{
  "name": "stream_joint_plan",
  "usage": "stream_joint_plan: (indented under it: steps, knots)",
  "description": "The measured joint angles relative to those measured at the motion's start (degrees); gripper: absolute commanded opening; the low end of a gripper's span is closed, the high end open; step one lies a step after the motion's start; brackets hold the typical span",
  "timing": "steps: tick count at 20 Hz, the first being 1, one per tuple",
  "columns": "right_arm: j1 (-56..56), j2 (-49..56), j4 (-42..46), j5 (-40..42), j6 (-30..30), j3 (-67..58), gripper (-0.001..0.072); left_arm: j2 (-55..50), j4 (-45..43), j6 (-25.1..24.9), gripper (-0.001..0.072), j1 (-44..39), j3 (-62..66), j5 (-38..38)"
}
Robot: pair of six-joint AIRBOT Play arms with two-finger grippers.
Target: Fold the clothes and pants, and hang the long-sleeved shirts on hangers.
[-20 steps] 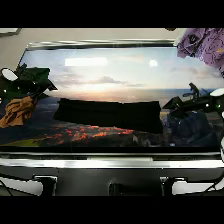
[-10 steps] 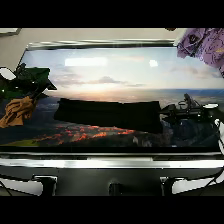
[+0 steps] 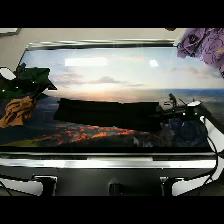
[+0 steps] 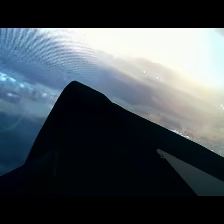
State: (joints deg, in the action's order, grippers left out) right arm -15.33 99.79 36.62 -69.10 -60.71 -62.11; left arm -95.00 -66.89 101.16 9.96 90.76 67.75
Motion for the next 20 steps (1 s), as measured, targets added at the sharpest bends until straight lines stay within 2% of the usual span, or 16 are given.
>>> stream_joint_plan:
  steps: [1, 3, 4, 8, 12, 16, 20]
  knots:
    - [0.74, -0.35, 0.07, 0.72, -0.15, -0.22, 0.0029, -0.07, 0.48, 0.02, 0.0533, -0.20, 0.00, 0.00]
    - [1.73, -1.97, 1.60, 1.05, -2.89, -1.42, 0.0029, -0.44, 2.10, 0.04, 0.0078, -1.01, 0.00, 0.00]
    - [2.01, -3.30, 3.26, 0.63, -5.03, -2.54, 0.0029, -0.79, 3.19, 0.02, 0.0015, -1.77, 0.00, -0.02]
    - [2.54, -9.46, 13.94, -4.85, -16.50, -9.77, 0.0028, -3.48, 7.76, -0.22, 0.0014, -8.35, 0.00, -1.05]
    - [2.67, -14.56, 22.03, -11.89, -25.64, -19.19, 0.0029, -7.50, 13.88, -0.28, 0.0014, -19.76, 0.02, -5.75]
    - [2.69, -17.40, 26.29, -18.64, -31.01, -27.39, 0.0028, -11.74, 24.59, -0.44, 0.0014, -32.41, 0.02, -16.41]
    - [2.69, -18.80, 28.15, -23.61, -32.96, -32.52, 0.0028, -17.20, 36.81, -0.42, 0.0014, -43.32, 1.53, -26.82]
